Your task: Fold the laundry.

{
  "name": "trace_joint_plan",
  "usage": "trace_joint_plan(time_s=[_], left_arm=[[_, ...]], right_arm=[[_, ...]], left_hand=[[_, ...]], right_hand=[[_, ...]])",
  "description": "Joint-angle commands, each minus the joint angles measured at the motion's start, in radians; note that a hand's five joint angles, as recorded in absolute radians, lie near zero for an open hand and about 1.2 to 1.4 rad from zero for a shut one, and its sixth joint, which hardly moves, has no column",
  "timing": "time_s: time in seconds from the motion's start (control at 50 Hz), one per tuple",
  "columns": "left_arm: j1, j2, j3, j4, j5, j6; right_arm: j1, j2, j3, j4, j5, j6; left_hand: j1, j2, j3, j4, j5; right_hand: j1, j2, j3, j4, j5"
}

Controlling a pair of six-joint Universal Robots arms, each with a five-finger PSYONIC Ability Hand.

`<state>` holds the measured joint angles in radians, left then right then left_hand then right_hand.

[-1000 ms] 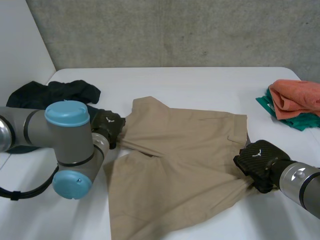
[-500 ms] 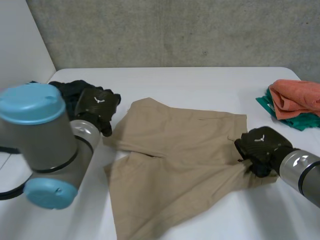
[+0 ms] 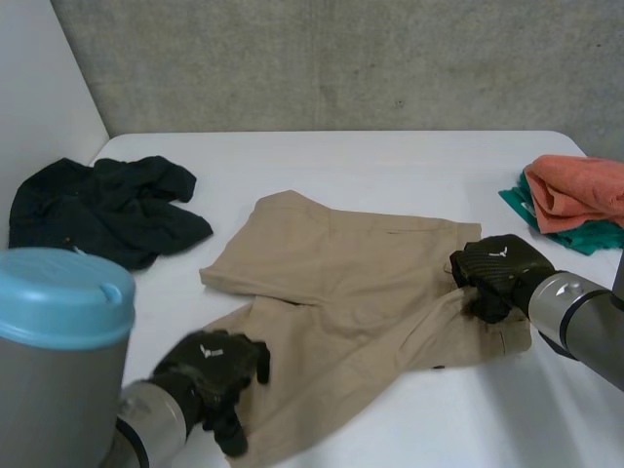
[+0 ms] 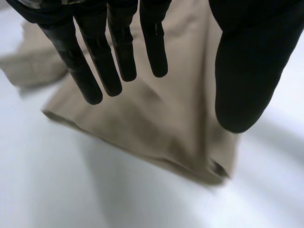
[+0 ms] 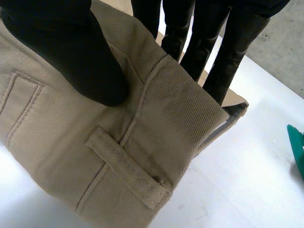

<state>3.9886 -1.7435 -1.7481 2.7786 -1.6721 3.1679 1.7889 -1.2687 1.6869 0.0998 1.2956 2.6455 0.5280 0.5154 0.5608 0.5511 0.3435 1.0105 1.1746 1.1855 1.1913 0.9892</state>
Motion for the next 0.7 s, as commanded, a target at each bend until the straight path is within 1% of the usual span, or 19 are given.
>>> trace_joint_plan(time_s=[0.02, 0.06, 0.08, 0.1, 0.12, 0.14, 0.24, 0.26, 0.32, 0.34, 0.4, 0.42, 0.44, 0.48, 0.5, 0.56, 0.58, 0.64, 0.7], left_arm=[[-0.032, -0.118, -0.019, 0.041, -0.001, -0.014], [-0.034, -0.151, -0.01, 0.05, -0.003, -0.016], [-0.034, -0.16, -0.007, 0.055, -0.003, -0.016], [-0.031, -0.172, 0.004, 0.07, -0.003, -0.016], [-0.031, -0.176, 0.015, 0.076, -0.005, -0.017], [-0.031, -0.176, 0.024, 0.085, -0.005, -0.017], [-0.025, -0.18, 0.129, 0.17, -0.011, 0.001], [-0.011, -0.191, 0.187, 0.218, -0.018, 0.004], [0.039, -0.252, 0.281, 0.295, -0.046, 0.039], [0.091, -0.304, 0.345, 0.335, -0.079, 0.105], [0.15, -0.376, 0.444, 0.389, -0.124, 0.248], [0.165, -0.417, 0.506, 0.43, -0.141, 0.33], [0.164, -0.436, 0.537, 0.458, -0.143, 0.374], [0.156, -0.494, 0.6, 0.531, -0.143, 0.452], [0.155, -0.554, 0.654, 0.618, -0.141, 0.51], [0.164, -0.629, 0.712, 0.742, -0.127, 0.57], [0.167, -0.674, 0.751, 0.806, -0.12, 0.59], [0.167, -0.756, 0.824, 0.872, -0.088, 0.606], [0.168, -0.812, 0.875, 0.871, -0.045, 0.604]], right_arm=[[0.0, -0.001, 0.0, -0.012, 0.001, -0.001], [0.0, -0.001, 0.0, -0.014, 0.002, -0.001], [0.0, -0.001, 0.0, -0.014, 0.002, -0.001], [-0.002, -0.003, -0.003, -0.017, 0.002, -0.001], [-0.002, -0.003, -0.004, -0.017, 0.002, -0.001], [0.0, -0.003, -0.006, -0.018, 0.002, -0.001], [0.004, -0.001, -0.032, -0.031, 0.002, -0.004], [0.007, 0.006, -0.05, -0.032, 0.005, -0.007], [0.017, 0.05, -0.104, -0.044, 0.013, -0.01], [0.018, 0.066, -0.121, -0.051, 0.014, -0.009], [0.026, 0.127, -0.199, -0.083, 0.025, -0.013], [0.029, 0.144, -0.22, -0.095, 0.028, -0.016], [0.032, 0.161, -0.242, -0.109, 0.031, -0.019], [0.047, 0.219, -0.31, -0.17, 0.042, -0.036], [0.05, 0.242, -0.334, -0.193, 0.047, -0.045], [0.058, 0.322, -0.415, -0.293, 0.067, -0.097], [0.058, 0.34, -0.432, -0.319, 0.071, -0.113], [0.07, 0.414, -0.504, -0.434, 0.102, -0.165], [0.083, 0.489, -0.559, -0.503, 0.123, -0.191]], left_hand=[[0.128, 0.141, 0.096, 0.105, 0.138], [0.275, 0.287, 0.242, 0.252, 0.285], [0.401, 0.413, 0.368, 0.377, 0.411], [0.687, 0.699, 0.654, 0.664, 0.697], [0.832, 0.845, 0.799, 0.809, 0.842], [0.868, 0.88, 0.835, 0.845, 0.878], [0.868, 0.881, 0.835, 0.845, 0.878], [0.868, 0.881, 0.835, 0.845, 0.878], [0.868, 0.881, 0.835, 0.845, 0.878], [0.868, 0.881, 0.835, 0.845, 0.878], [0.868, 0.881, 0.835, 0.845, 0.878], [0.868, 0.881, 0.835, 0.845, 0.878], [0.868, 0.881, 0.835, 0.845, 0.878], [0.868, 0.881, 0.835, 0.845, 0.878], [0.868, 0.881, 0.835, 0.845, 0.878], [0.868, 0.881, 0.835, 0.845, 0.878], [0.868, 0.881, 0.835, 0.845, 0.878], [0.868, 0.881, 0.835, 0.845, 0.878], [0.868, 0.881, 0.835, 0.845, 0.878]], right_hand=[[0.386, 0.222, 0.211, 0.205, 0.233], [0.386, 0.222, 0.211, 0.205, 0.233], [0.386, 0.222, 0.211, 0.205, 0.233], [0.386, 0.222, 0.211, 0.205, 0.233], [0.386, 0.222, 0.211, 0.205, 0.233], [0.386, 0.222, 0.211, 0.205, 0.233], [0.386, 0.222, 0.211, 0.205, 0.233], [0.386, 0.222, 0.211, 0.205, 0.233], [0.386, 0.222, 0.211, 0.205, 0.233], [0.386, 0.222, 0.211, 0.205, 0.233], [0.386, 0.222, 0.211, 0.205, 0.233], [0.386, 0.222, 0.211, 0.205, 0.233], [0.386, 0.222, 0.211, 0.205, 0.233], [0.386, 0.222, 0.211, 0.205, 0.233], [0.386, 0.222, 0.211, 0.205, 0.233], [0.386, 0.222, 0.211, 0.205, 0.233], [0.386, 0.222, 0.211, 0.205, 0.233], [0.386, 0.222, 0.211, 0.205, 0.233], [0.386, 0.222, 0.211, 0.205, 0.233]])
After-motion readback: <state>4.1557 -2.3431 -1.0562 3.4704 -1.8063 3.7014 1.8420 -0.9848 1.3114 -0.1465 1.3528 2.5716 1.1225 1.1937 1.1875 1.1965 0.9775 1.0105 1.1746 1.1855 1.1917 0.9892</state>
